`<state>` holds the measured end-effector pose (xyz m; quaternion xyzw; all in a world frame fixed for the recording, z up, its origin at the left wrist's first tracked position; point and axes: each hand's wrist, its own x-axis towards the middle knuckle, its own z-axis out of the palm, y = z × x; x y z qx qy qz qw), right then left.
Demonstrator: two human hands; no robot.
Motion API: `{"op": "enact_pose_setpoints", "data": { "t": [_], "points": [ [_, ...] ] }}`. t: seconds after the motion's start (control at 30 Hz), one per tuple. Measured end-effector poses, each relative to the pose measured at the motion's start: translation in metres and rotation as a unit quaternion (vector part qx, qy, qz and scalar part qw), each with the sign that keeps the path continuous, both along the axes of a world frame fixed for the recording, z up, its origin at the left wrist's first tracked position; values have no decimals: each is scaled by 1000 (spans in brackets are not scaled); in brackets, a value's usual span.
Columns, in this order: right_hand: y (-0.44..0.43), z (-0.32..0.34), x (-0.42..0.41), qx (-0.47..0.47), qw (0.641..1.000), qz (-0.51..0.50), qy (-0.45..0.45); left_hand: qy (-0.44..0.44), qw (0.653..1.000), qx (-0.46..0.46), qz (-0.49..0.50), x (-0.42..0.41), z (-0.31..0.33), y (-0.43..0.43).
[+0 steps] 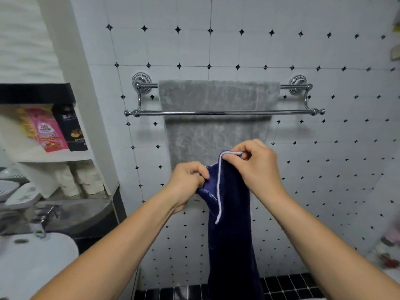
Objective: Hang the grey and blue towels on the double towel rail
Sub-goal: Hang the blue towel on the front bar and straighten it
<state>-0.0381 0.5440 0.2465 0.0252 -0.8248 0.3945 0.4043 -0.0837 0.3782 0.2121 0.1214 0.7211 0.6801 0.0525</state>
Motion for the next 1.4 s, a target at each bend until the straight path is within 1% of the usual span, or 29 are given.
{"op": "enact_pose_setpoints", "data": {
  "t": [0.07, 0.17, 0.23, 0.3, 0.37, 0.43, 0.5, 0.57, 0.6, 0.63, 0.7, 0.77, 0.83, 0.87, 0.93, 1.0, 1.03, 1.1, 1.13, 1.17, 1.23, 1.27, 1.3, 1.33, 1.37, 1.4],
  "points": [
    [0, 2, 0, 10, 1000, -19, 7, 5, 999, -12, -45, 6, -2, -1],
    [3, 3, 0, -2, 999, -47, 5, 33, 992, -48, -111, 15, -4, -1],
    [6, 3, 0, -6, 997, -71, 3, 52, 983, -65, -162, 21, -5, -3],
    [8, 1, 0, -1, 995, -95, 5, 56, 973, -57, -217, 29, -5, -3],
    [9, -2, 0, -1, 994, -108, 8, 80, 965, -77, -239, 36, -9, -1],
    [12, -3, 0, -14, 993, -114, 5, 133, 953, -169, -213, 39, -16, 3],
    [13, -5, 1, -23, 992, -120, 4, 205, 928, -270, -153, 39, -21, 7],
    [13, -6, 2, -21, 992, -124, 0, 273, 906, -311, -87, 39, -26, 11],
    [12, -7, 3, -19, 992, -122, -2, 287, 902, -315, -66, 37, -27, 12],
    [11, -8, 4, -20, 993, -118, -5, 283, 904, -314, -57, 33, -28, 11],
    [13, -9, 8, -20, 994, -104, -26, 225, 932, -277, -61, 22, -23, 3],
    [21, -12, 13, 18, 993, -85, -76, 140, 967, -203, -73, 10, -8, -13],
    [31, -19, 19, 76, 986, -39, -140, 74, 989, -97, -79, -3, 8, -31],
    [36, -24, 22, 97, 981, 3, -171, 48, 995, -49, -78, -8, 15, -39],
    [42, -35, 26, 117, 962, 102, -223, 17, 997, 3, -74, -13, 28, -49],
    [42, -45, 28, 86, 933, 206, -283, 7, 997, 21, -70, -14, 37, -52],
    [41, -50, 28, 64, 917, 241, -312, 10, 997, 24, -69, -13, 40, -51],
    [34, -59, 30, 65, 891, 273, -358, 21, 998, 17, -65, -12, 48, -50],
    [30, -65, 31, 91, 881, 280, -371, 24, 998, 15, -62, -12, 51, -50],
    [28, -72, 31, 138, 870, 280, -383, 27, 998, 11, -60, -12, 54, -51],
    [22, -87, 29, 289, 840, 255, -382, 32, 998, -4, -63, -11, 57, -55],
    [20, -90, 27, 346, 838, 222, -358, 32, 997, -15, -66, -11, 58, -56],
    [18, -90, 26, 350, 856, 189, -331, 34, 997, -26, -67, -11, 59, -59],
    [18, -86, 26, 286, 894, 167, -302, 37, 996, -37, -66, -10, 59, -61],
    [18, -80, 27, 175, 934, 164, -266, 39, 996, -45, -63, -9, 59, -62],
    [17, -72, 28, 56, 957, 177, -223, 40, 996, -50, -59, -8, 59, -63]
  ]
}}
